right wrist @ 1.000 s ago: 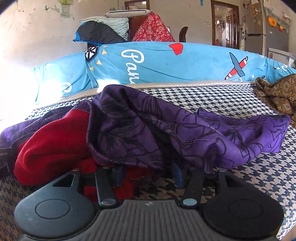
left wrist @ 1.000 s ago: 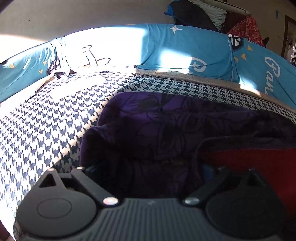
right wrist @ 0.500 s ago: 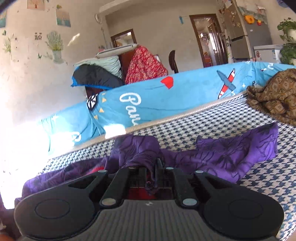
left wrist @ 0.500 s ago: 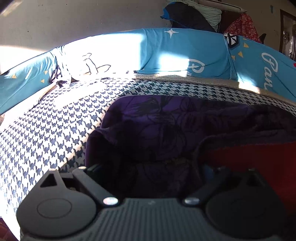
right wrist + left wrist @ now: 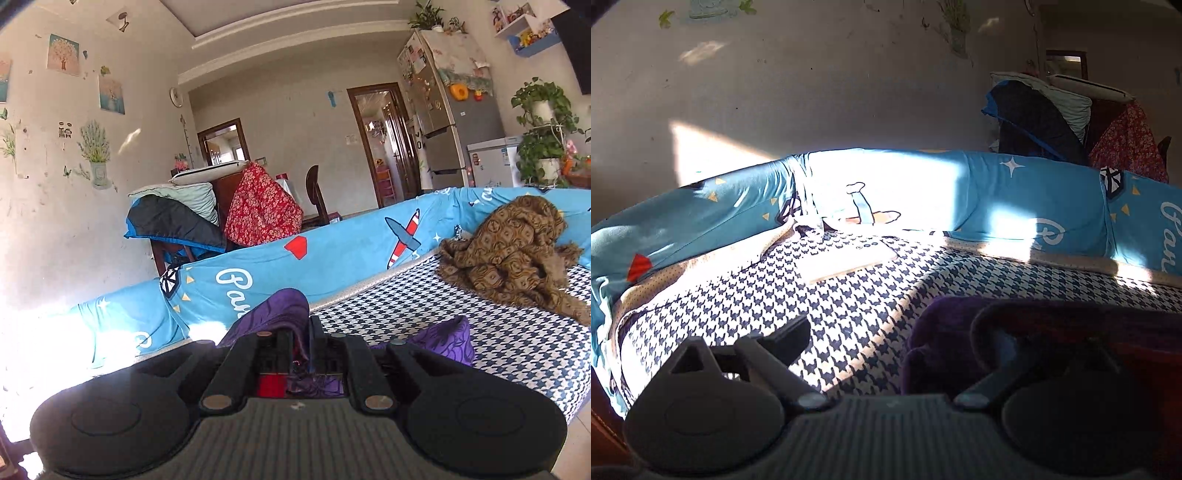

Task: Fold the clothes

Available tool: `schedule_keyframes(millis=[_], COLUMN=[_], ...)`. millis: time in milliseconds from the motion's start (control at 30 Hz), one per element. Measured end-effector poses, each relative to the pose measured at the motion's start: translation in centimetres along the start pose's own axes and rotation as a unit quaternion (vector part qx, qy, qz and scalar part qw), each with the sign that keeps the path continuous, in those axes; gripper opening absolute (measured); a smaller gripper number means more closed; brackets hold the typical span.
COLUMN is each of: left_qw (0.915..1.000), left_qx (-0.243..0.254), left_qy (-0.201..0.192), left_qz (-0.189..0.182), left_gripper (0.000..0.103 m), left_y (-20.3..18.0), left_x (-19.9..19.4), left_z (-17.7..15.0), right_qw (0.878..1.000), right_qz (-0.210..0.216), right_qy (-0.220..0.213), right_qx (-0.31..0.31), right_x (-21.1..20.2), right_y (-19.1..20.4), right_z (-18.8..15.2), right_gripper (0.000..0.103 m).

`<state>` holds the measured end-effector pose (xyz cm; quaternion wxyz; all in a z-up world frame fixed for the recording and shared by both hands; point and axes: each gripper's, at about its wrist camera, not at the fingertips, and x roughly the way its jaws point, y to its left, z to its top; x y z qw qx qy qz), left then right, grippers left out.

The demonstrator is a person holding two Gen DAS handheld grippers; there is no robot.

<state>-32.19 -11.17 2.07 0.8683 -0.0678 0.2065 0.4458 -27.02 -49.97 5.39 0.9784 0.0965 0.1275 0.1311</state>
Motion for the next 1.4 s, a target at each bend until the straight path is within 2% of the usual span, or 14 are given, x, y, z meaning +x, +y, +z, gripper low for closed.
schedule_keyframes(millis=[100, 267, 333, 467, 667, 767, 933, 1000, 1033, 1267, 1400], left_qw=[0.9995, 0.9988, 0.9979, 0.9925, 0.9855, 0.9852, 0.9856, 0.9856, 0.9858, 0.9858, 0.9853], left_qx=[-0.019, -0.036, -0.034, -0.051, -0.076, -0.084, -0.095, -0.100, -0.099, -0.084, -0.080], left_qy=[-0.025, -0.015, -0.002, 0.049, 0.083, 0.080, 0.069, 0.064, 0.063, 0.068, 0.076], left_qz=[0.005, -0.030, -0.054, -0.099, -0.127, -0.127, -0.122, -0.120, -0.121, -0.129, -0.130], left_gripper=[0.099, 0.101, 0.103, 0.103, 0.103, 0.103, 0.103, 0.103, 0.103, 0.103, 0.103], left_y=[1.5, 3.5, 3.9, 5.1, 6.5, 6.9, 7.7, 8.0, 8.0, 7.3, 6.8], left_x=[-1.4, -3.7, -4.5, -5.2, -6.5, -7.3, -8.6, -9.1, -9.3, -9.4, -9.2], left_z=[2.0, 4.4, 4.4, 3.1, 1.6, 1.9, 2.5, 2.7, 2.8, 2.4, 1.8], right_qw=[1.000, 0.999, 0.998, 0.998, 0.998, 0.997, 0.995, 0.993, 0.991, 0.971, 0.956], right_qz=[0.007, 0.018, 0.013, 0.016, 0.024, 0.025, 0.051, 0.064, 0.072, 0.143, 0.208], right_qy=[-0.021, -0.043, -0.036, -0.002, 0.036, 0.046, 0.066, 0.081, 0.093, 0.144, 0.159], right_qx=[-0.010, -0.025, -0.046, -0.053, -0.056, -0.056, -0.048, -0.051, -0.059, -0.127, -0.133], right_x=[-1.7, -3.8, -4.2, -4.5, -5.1, -5.2, -5.3, -5.4, -5.3, -7.1, -8.6], right_y=[0.6, 1.4, 1.9, 1.6, 0.6, 0.3, 0.1, 0.1, 0.3, 2.2, 2.5], right_z=[0.9, 2.5, 2.7, 1.8, 0.1, -0.4, -0.5, -0.8, -1.1, -3.9, -4.4], right_gripper=[0.009, 0.009, 0.009, 0.015, 0.031, 0.032, 0.036, 0.046, 0.047, 0.055, 0.068])
